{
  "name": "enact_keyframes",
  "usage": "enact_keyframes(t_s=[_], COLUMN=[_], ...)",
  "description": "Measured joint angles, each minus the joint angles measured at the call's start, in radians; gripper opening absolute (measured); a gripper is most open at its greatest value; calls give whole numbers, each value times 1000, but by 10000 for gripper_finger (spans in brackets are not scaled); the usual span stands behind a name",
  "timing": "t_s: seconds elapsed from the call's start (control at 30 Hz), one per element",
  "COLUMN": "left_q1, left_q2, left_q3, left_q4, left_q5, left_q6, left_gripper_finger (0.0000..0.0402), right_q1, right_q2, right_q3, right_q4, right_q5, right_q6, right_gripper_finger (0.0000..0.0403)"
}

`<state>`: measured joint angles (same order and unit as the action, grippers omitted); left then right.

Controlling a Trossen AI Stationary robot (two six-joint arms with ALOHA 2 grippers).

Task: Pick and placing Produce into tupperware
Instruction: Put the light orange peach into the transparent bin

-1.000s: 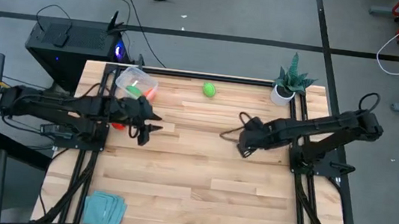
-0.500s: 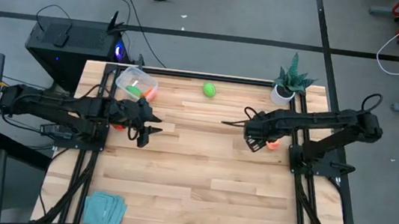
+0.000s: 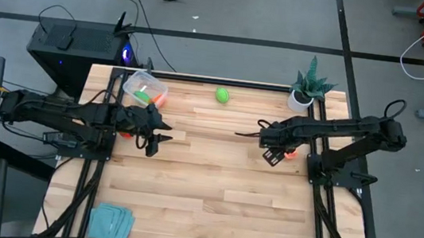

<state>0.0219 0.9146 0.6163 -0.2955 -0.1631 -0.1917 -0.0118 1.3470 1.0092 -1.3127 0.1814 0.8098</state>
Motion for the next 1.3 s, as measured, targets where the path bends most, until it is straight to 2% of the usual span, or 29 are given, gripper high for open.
enact_keyframes(t_s=[0.2,0.5,0.77,0.97,1.3], left_q1=[0,0,0,0,0], left_q2=[0,0,0,0,0], left_q3=[0,0,0,0,0], left_q4=[0,12,23,23,22], left_q5=[0,0,0,0,0], left_q6=[0,10,5,-7,-6], left_gripper_finger=[178,173,174,174,177], right_q1=[-13,-55,-92,-131,-170], right_q2=[0,1,1,1,1], right_q3=[-8,-135,-215,-251,-332], right_q4=[2,1,61,134,226], right_q5=[0,0,-8,-68,-69], right_q6=[19,20,59,63,81], right_gripper_finger=[236,268,270,270,269])
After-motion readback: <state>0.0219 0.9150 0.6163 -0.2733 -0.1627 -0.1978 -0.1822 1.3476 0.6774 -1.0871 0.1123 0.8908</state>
